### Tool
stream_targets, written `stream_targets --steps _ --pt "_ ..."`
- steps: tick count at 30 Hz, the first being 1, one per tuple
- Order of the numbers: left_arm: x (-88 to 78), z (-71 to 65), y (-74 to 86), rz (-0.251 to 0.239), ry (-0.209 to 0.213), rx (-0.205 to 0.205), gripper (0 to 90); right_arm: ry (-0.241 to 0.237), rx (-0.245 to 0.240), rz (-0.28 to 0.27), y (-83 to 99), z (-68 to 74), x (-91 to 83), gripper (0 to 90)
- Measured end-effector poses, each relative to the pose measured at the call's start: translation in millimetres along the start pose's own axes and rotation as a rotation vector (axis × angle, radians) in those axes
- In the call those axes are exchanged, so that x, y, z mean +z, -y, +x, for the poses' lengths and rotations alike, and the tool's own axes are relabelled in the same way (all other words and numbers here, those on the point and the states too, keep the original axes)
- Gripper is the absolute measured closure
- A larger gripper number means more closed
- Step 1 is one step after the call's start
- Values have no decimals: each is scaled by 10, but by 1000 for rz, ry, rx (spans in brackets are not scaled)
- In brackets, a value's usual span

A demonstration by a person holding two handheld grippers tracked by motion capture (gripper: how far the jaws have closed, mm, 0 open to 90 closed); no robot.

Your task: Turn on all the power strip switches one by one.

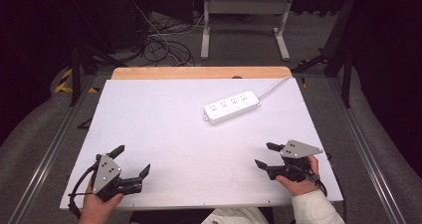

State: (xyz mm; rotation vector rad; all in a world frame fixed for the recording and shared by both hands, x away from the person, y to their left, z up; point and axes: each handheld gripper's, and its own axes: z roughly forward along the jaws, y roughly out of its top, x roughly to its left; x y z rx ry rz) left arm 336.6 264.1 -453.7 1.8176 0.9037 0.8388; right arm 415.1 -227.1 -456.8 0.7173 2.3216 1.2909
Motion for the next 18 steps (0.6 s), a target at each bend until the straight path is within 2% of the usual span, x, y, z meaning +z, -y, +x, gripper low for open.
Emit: stream_targets --steps 11,16,18 --pt "1 1 -1 14 -17 22 55 15 -26 -10 -36 45 -20 328" --pt "-3 9 -2 19 -12 19 55 15 -41 -4 -61 59 -13 336" --pt "-4 5 0 18 -7 4 56 19 -52 11 -91 71 5 347"
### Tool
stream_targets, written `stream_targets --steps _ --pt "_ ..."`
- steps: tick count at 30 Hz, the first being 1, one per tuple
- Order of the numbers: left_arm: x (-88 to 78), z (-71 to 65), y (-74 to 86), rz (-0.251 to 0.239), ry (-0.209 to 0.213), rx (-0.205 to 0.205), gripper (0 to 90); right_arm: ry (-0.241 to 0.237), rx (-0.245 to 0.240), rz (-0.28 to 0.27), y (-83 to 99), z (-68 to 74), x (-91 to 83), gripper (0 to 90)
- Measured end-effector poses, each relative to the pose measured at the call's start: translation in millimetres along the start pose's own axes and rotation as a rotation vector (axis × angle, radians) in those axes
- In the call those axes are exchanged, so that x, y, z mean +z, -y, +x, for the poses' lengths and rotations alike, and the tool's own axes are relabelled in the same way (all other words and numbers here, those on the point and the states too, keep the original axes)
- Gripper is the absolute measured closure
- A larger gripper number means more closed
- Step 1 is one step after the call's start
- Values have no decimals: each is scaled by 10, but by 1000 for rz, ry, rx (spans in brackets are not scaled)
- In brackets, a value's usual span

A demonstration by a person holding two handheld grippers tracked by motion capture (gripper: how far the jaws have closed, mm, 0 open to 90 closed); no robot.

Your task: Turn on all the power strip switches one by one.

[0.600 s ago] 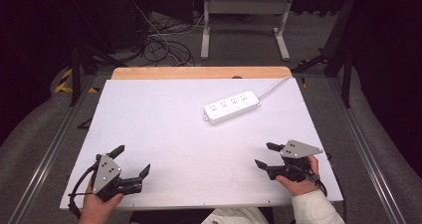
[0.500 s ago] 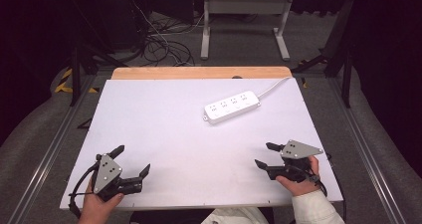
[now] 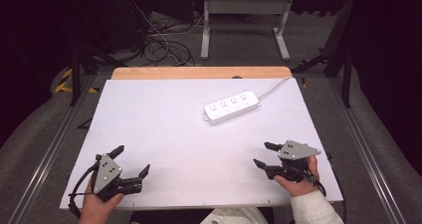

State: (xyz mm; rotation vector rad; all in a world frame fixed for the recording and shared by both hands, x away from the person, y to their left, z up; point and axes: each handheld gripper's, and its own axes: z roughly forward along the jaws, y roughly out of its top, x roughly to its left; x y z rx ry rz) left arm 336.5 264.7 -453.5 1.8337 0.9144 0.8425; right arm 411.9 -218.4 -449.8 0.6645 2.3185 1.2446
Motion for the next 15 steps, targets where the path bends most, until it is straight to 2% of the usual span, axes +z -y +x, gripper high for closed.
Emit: stream_targets --steps 6,9,15 --pt "5 3 0 6 -7 4 56 -23 -4 32 -122 -1 13 411" --pt "1 -3 -3 2 -2 16 57 -68 13 39 -251 -8 31 516" --pt "3 -16 0 5 3 17 57 -93 -3 43 -443 -26 120 550"
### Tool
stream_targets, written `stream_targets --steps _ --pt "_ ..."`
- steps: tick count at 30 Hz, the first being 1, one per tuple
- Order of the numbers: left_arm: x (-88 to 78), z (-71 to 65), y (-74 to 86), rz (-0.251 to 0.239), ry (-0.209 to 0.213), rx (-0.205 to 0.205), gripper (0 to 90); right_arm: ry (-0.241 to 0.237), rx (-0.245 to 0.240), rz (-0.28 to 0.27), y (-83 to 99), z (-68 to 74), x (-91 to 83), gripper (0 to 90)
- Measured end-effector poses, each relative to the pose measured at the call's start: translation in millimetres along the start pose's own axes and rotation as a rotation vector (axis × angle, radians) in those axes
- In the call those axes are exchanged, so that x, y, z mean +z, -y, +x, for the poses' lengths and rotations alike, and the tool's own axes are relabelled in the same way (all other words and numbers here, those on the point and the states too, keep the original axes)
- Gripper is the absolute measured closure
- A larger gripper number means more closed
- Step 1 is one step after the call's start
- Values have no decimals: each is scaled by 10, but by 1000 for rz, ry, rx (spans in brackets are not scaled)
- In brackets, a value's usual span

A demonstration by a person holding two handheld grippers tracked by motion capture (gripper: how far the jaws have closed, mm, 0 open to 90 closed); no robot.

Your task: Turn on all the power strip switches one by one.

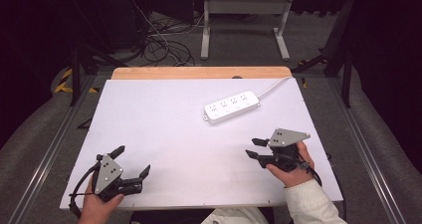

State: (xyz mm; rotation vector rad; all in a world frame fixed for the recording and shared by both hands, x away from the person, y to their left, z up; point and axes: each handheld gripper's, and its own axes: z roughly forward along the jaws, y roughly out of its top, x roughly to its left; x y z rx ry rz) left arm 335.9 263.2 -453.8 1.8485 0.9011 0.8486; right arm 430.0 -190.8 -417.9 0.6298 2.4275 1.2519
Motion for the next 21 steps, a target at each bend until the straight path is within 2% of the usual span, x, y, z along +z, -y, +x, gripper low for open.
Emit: stream_targets --steps 17,21 --pt "-12 1 -2 0 3 19 57 -15 -22 0 -286 -63 243 530" --pt "-5 -3 3 0 5 11 57 -16 -31 16 -311 -79 276 600"
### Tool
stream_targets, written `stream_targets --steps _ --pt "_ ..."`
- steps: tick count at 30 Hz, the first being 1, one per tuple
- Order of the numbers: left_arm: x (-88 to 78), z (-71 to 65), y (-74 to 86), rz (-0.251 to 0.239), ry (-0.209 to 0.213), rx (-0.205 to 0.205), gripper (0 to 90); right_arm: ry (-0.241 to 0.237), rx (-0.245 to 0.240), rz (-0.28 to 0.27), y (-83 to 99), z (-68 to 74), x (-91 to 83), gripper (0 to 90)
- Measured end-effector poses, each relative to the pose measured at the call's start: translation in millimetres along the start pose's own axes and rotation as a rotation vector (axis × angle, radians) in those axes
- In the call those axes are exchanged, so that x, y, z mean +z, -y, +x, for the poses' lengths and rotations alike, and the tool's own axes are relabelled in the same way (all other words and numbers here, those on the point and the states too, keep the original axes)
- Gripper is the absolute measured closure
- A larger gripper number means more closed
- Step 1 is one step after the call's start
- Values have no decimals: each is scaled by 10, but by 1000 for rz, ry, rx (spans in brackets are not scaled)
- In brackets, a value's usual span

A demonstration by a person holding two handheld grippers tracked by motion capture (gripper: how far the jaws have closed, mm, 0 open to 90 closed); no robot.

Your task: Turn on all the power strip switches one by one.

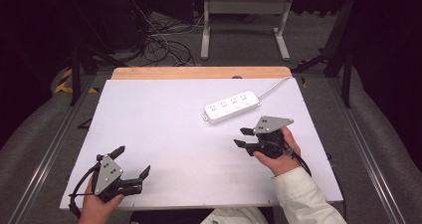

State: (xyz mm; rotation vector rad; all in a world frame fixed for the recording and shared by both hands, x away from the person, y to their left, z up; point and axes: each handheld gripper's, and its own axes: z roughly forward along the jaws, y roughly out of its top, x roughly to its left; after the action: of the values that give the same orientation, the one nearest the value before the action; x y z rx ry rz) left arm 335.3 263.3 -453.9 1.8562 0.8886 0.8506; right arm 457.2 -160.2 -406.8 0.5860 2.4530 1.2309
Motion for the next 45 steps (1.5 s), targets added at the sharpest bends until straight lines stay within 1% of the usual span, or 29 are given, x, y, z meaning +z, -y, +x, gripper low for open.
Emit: stream_targets --steps 1,3,4,5,6,7,10,12,16,17,18,19,20,24,26,28,29,31,33,34,35,36,38,41,42,45 --pt "-2 0 -1 0 1 3 57 5 -13 4 -35 -19 12 680" --pt "-8 2 -4 0 -2 11 57 -4 -17 -2 -78 -42 20 785" --pt "-6 2 -5 0 -3 15 57 -10 -10 -6 -102 -58 26 836" --pt "-6 2 -5 0 -3 15 57 -17 -2 -9 -126 -75 35 876" --pt "-4 -3 -4 0 -2 10 57 -17 -2 -9 -126 -75 35 876" --pt "-4 -1 -4 1 -3 14 57 -28 15 -9 -171 -106 61 900" --pt "0 -3 -2 0 -2 9 57 -32 37 -6 -229 -155 129 900" --pt "0 -3 -1 -1 -2 7 57 -33 61 -11 -262 -203 186 900" --pt "-2 -2 -1 0 -3 10 57 -16 102 -23 -308 -302 338 900" --pt "1 -1 1 2 -1 9 57 -8 109 -20 -316 -325 383 900" --pt "1 -1 1 2 -1 9 57 -8 109 -20 -316 -325 383 900" --pt "2 0 1 1 -2 9 57 -7 124 -14 -329 -371 473 900" --pt "2 0 2 2 -1 8 57 -5 132 -11 -336 -391 516 900" --pt "0 6 3 2 -2 7 57 13 138 -4 -355 -451 665 900" --pt "-2 11 3 3 -2 11 57 30 125 -2 -361 -469 727 900" --pt "1 12 3 3 -4 12 57 36 120 -2 -363 -479 757 900" --pt "2 10 3 5 -3 14 57 44 110 1 -368 -498 817 900" --pt "4 3 4 9 1 16 57 52 101 8 -367 -519 878 900" --pt "3 2 3 9 1 17 57 53 101 13 -365 -530 910 900" --pt "3 3 3 9 0 19 57 56 103 19 -357 -547 971 900" --pt "4 -1 5 8 2 12 57 59 102 21 -352 -556 1000 900" --pt "3 4 4 9 -1 18 57 61 101 22 -348 -564 1025 900" --pt "5 6 5 10 -1 17 57 61 108 20 -340 -581 1066 900" --pt "9 2 6 11 1 15 57 34 147 25 -332 -601 1119 900" --pt "11 1 6 14 0 25 57 35 148 29 -328 -604 1138 900" --pt "12 -5 4 13 0 29 57 53 143 26 -318 -610 1195 900"
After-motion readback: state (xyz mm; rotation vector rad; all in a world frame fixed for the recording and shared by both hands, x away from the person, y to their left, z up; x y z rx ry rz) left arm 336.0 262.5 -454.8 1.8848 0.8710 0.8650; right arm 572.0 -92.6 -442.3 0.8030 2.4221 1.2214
